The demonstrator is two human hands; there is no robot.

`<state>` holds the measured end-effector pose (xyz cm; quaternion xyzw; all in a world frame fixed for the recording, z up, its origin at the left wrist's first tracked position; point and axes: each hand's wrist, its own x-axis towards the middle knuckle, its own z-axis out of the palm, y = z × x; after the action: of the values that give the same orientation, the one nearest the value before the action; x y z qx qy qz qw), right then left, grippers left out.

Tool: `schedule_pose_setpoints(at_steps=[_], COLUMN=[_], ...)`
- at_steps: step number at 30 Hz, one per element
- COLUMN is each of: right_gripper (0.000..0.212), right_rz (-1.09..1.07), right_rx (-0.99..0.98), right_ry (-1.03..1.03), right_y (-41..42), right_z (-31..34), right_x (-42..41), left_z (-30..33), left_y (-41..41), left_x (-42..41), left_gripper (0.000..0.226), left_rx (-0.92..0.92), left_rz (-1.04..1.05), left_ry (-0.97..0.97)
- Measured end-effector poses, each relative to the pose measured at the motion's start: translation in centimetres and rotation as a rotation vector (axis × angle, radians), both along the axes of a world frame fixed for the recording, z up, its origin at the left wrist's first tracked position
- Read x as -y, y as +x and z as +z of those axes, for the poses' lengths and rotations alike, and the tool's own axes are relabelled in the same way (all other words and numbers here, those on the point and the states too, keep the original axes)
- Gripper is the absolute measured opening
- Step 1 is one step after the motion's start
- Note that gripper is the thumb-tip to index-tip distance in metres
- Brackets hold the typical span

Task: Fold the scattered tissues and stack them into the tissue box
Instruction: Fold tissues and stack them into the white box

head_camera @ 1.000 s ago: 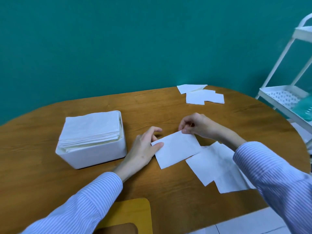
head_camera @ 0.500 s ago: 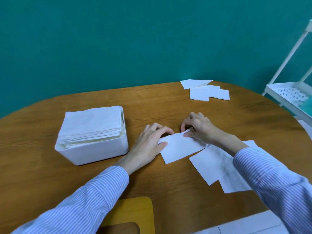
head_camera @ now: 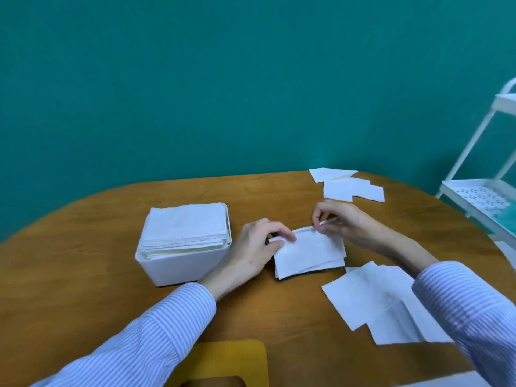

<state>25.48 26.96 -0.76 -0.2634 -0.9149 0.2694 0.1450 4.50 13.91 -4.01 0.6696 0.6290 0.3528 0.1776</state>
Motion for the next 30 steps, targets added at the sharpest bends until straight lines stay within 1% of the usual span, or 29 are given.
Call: schedule_pose_setpoints(at_steps=[3, 5, 7, 10, 13, 16, 21, 22, 23, 25, 26, 28, 30], right_gripper=[0.023, 0.022, 0.021, 0.021, 0.023, 0.024, 0.025, 0.024, 0.024, 0.03, 0.034, 0.041, 0.048], right_rz=[0.035, 0.065, 0.093, 0.136, 0.137, 0.122, 0.068, 0.059, 0.051, 0.027, 0.031, 0.091, 0.163], right_rx=[-0.093, -0.177, -0.244, -0.264, -0.235, -0.181, -0.135, -0.103, -0.058, -0.001, 0.005, 0.05, 0.193], right_ry=[-0.012, -0.003, -0.006, 0.0, -0.031, -0.052, -0.071, -0.031, 0.053, 0.225, 0.273, 0.33, 0.373], right_y=[-1.5, -3.3, -5.9, -10.7, -15.5, -19.0, -21.3, -21.5, -21.4, -20.7, -20.2, -19.1, -18.3], right_z=[4.3, 6.6, 8.0, 8.3, 7.3, 5.7, 2.6, 1.9, 1.2, 0.5, 0.5, 0.5, 0.3], right_x=[1.6, 2.6, 3.4, 4.0, 4.6, 5.0, 5.1, 4.9, 4.8, 4.8, 5.1, 5.8, 6.7], left_z=[4.6, 7.4, 9.7, 11.3, 11.1, 9.5, 5.7, 5.0, 4.5, 3.8, 3.6, 3.2, 2.6], left_y=[-1.5, -3.3, -5.7, -10.0, -13.8, -16.4, -18.1, -18.2, -18.1, -17.7, -17.4, -16.8, -16.4], left_x=[1.8, 3.2, 4.8, 6.7, 7.7, 7.8, 7.2, 7.1, 7.1, 7.3, 7.4, 7.9, 8.0], left_gripper=[0.03, 0.03, 0.029, 0.027, 0.028, 0.027, 0.025, 0.024, 0.024, 0.025, 0.027, 0.036, 0.045], left_rx=[0.035, 0.017, 0.025, 0.04, -0.015, -0.02, -0.04, -0.058, -0.094, -0.214, -0.272, -0.368, -0.441], left_rz=[0.072, 0.105, 0.159, 0.246, 0.339, 0.404, 0.45, 0.46, 0.47, 0.459, 0.418, 0.289, 0.178], left_ry=[0.073, 0.117, 0.145, 0.138, 0.101, 0.04, -0.01, -0.01, 0.004, 0.06, 0.075, 0.03, -0.072])
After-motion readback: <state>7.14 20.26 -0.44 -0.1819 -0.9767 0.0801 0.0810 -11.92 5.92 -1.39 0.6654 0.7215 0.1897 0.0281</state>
